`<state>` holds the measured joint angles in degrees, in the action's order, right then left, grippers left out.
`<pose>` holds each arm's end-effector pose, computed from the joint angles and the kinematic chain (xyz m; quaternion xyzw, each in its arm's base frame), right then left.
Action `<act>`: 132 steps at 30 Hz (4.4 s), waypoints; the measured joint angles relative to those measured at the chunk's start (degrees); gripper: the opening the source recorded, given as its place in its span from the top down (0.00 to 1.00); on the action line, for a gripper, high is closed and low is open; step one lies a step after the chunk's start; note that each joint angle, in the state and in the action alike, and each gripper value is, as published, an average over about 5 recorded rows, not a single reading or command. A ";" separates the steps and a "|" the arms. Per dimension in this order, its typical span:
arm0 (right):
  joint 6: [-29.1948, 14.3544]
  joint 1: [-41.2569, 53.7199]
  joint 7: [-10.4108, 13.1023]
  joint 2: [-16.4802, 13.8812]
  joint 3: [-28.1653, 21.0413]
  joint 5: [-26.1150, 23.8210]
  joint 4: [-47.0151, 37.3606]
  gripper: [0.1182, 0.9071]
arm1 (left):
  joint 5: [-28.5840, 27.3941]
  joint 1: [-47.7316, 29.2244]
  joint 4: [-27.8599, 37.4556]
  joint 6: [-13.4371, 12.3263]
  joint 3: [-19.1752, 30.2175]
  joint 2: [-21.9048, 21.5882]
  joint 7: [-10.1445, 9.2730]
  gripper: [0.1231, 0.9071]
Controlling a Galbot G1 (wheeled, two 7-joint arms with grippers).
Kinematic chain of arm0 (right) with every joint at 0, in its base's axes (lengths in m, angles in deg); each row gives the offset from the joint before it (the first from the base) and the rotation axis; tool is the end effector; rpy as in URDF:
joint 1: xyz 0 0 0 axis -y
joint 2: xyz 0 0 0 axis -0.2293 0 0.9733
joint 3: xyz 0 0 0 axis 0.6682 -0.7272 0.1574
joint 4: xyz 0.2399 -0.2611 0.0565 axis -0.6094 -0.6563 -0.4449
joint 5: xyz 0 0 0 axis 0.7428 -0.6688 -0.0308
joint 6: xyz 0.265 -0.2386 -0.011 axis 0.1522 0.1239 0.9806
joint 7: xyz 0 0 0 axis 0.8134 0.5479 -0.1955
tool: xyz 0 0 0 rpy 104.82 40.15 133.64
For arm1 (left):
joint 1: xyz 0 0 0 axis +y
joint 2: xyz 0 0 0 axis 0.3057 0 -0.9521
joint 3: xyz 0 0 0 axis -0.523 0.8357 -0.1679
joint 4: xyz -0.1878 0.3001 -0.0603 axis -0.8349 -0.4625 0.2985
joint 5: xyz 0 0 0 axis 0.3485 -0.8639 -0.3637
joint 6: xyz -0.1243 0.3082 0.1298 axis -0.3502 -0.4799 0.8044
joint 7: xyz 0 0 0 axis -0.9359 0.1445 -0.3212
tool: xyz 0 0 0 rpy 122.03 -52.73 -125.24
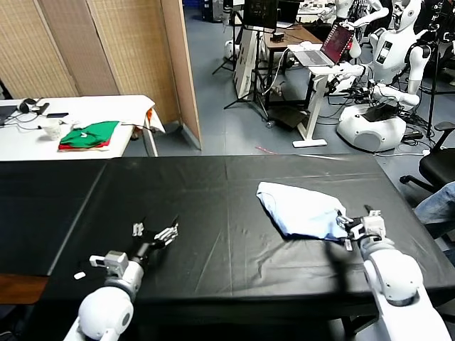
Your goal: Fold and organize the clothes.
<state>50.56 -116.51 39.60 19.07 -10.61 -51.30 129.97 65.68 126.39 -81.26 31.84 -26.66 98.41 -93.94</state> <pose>0.2697 -0.1204 -0.2217 -0.0366 -0.9568 0.2310 0.1724 0.2410 0.0598 -0.3020 -0.0896 -0.9907 0.0115 0.1015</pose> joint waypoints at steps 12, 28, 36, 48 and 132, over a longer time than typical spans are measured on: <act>-24.23 -13.37 -9.65 -10.12 -6.09 -22.39 5.42 0.00 | -0.87 0.32 -0.55 0.14 -0.18 0.25 -0.33 0.00; -31.32 -8.85 -15.38 -10.82 -12.79 -49.32 0.78 0.00 | -1.65 2.06 -0.82 -0.19 -1.88 0.22 -0.35 0.00; -31.51 -4.63 -15.89 -10.54 -15.77 -52.68 -2.41 0.00 | -1.94 3.13 -1.44 -0.38 -2.65 0.50 -0.34 0.00; -31.36 2.18 -15.66 -9.39 -21.67 -53.72 -8.38 0.00 | -2.31 4.60 -2.06 -0.68 -4.39 1.00 -0.32 0.00; 5.75 3.48 -6.56 -11.19 -9.42 57.97 -6.44 0.09 | -4.84 6.34 -0.54 -3.76 -6.06 4.03 -0.17 0.00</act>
<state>56.31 -113.03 33.04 7.88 -20.03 6.67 123.53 60.84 132.73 -81.80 28.07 -32.72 102.44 -94.11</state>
